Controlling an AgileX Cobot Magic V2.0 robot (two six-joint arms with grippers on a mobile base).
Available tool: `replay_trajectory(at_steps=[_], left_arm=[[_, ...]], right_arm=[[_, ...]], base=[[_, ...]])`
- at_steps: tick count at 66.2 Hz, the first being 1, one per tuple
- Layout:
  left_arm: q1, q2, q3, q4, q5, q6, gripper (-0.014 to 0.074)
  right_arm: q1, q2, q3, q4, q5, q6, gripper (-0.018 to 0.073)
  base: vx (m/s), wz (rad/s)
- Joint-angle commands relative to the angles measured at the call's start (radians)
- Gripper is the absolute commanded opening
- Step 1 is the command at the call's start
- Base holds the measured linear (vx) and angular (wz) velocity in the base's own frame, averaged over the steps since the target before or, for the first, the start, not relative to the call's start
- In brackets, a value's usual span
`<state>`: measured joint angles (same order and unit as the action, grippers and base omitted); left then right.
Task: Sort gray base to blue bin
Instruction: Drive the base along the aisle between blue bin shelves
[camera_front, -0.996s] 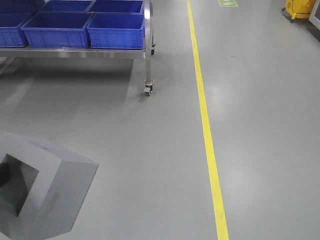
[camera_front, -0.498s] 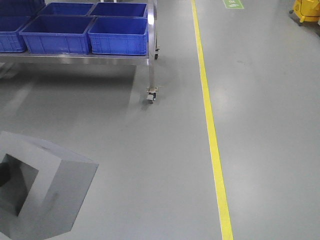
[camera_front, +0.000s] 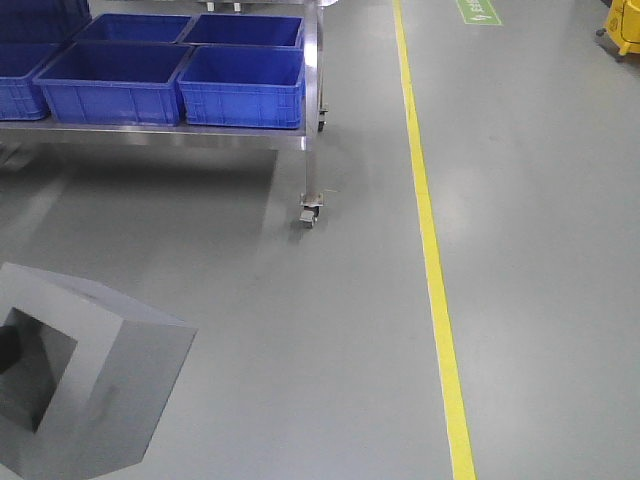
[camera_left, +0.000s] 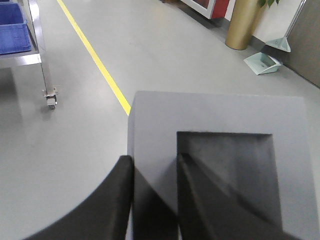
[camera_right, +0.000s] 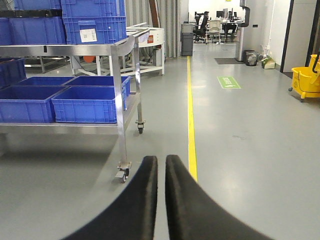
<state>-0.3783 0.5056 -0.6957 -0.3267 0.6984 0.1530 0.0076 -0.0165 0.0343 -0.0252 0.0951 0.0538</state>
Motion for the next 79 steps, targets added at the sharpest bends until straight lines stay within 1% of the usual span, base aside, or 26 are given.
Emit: replay_trajectory(at_steps=[1, 43, 58, 79], left_arm=[[-0.008, 0.002, -0.028, -0.03, -0.098, -0.005, -0.0006], [-0.008, 0.002, -0.028, -0.03, -0.098, -0.005, -0.0006], [-0.008, 0.002, -0.028, -0.03, -0.098, -0.005, -0.0006], [-0.008, 0.002, -0.028, -0.03, -0.098, -0.005, -0.0006]], right_arm=[[-0.004, -0.009, -0.004, -0.006, -0.079, -0.007, -0.0004], [-0.004, -0.009, -0.004, -0.006, -0.079, -0.007, -0.0004], [-0.004, -0.009, -0.004, -0.006, -0.079, -0.007, -0.0004], [-0.004, -0.009, -0.004, -0.006, -0.079, -0.007, -0.0004]], base=[[0.31, 0.0], [0.3, 0.07], [0.28, 0.31], [0.25, 0.49]])
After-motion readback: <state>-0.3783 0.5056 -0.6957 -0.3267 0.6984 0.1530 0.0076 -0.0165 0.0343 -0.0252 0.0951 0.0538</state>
